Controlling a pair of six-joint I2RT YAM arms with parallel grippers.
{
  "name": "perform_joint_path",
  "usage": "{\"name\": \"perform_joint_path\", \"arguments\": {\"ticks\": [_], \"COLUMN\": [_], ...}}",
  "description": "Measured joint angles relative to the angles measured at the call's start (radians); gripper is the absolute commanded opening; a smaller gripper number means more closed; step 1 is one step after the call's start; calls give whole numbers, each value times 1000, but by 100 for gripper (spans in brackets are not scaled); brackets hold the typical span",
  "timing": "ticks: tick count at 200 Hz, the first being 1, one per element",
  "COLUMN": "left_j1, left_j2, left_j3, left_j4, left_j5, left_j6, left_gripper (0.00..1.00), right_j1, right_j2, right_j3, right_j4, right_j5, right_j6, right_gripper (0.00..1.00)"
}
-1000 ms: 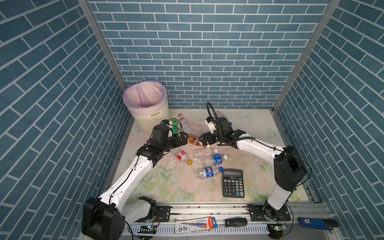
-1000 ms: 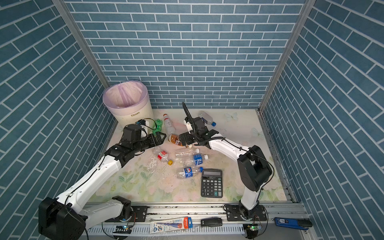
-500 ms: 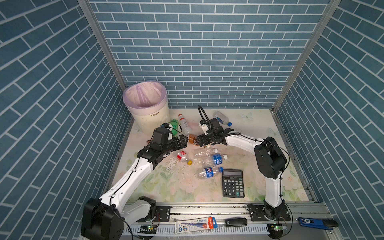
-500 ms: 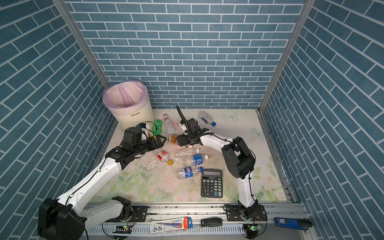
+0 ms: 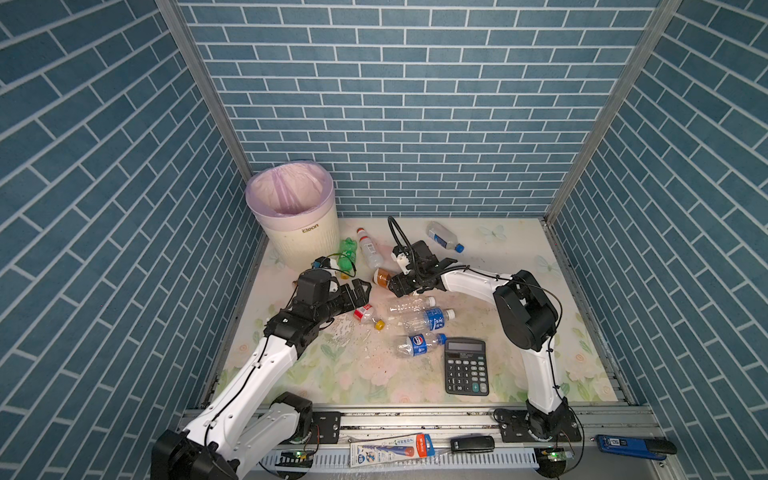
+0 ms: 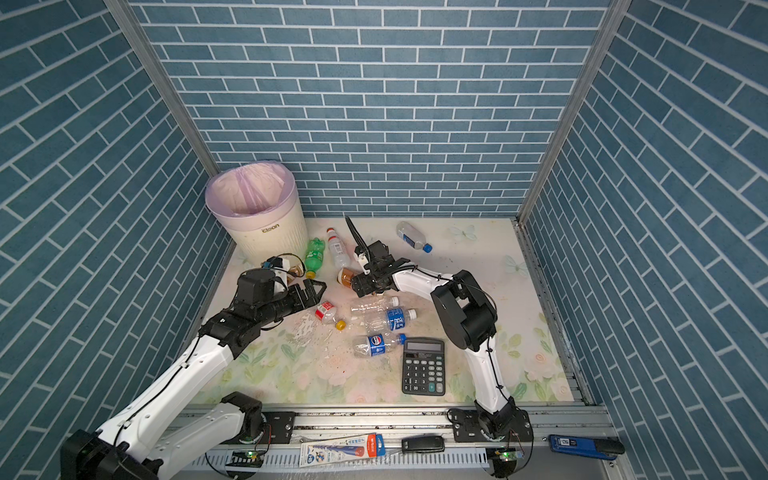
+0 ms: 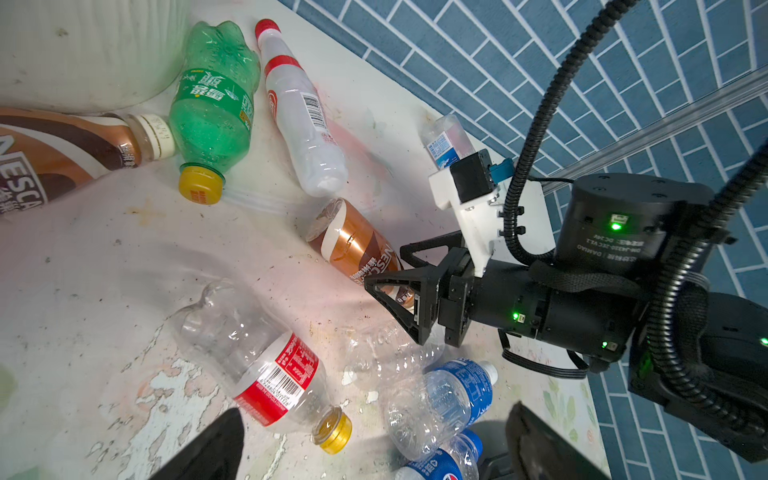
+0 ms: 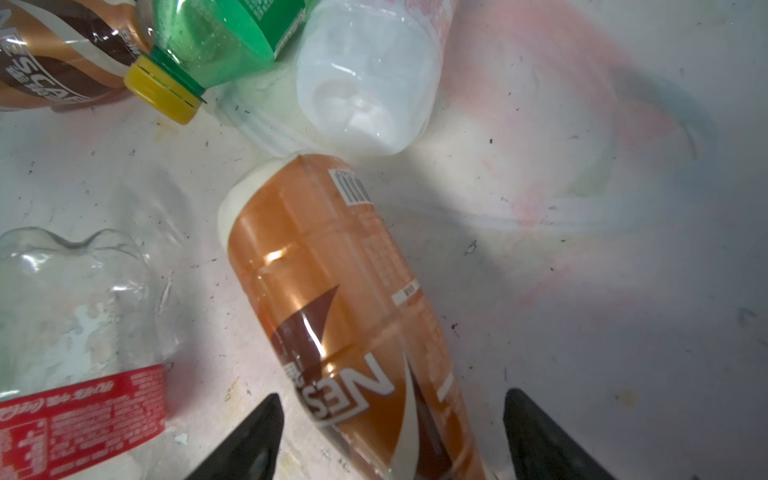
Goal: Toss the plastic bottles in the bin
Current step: 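Lower the right gripper and close it on the brown Nescafe bottle, then lift the Nescafe bottle with right gripper while left gripper reaches its bottom end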
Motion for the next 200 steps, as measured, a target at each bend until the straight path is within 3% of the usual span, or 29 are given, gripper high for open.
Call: {"name": "perform_joint_path", "arguments": {"ticks": [68, 133, 200], "left_j1": [0, 0, 0], "left_j2": [-20, -26, -62], "left_j3": [-39, -53, -64], "left_j4": [9, 2, -2], "left_j5": [3, 4, -7], "left_j6": [-23, -30, -35], "left_gripper": [99, 99, 99], "right_j1": [17, 19, 18], "right_j2": [63, 85, 85], "right_j3": [66, 66, 66], "right_j4": [-11, -37, -37], "right_j5": [13, 40, 78], "right_j6": [-34, -63, -89], "right_gripper": [74, 59, 52]}}
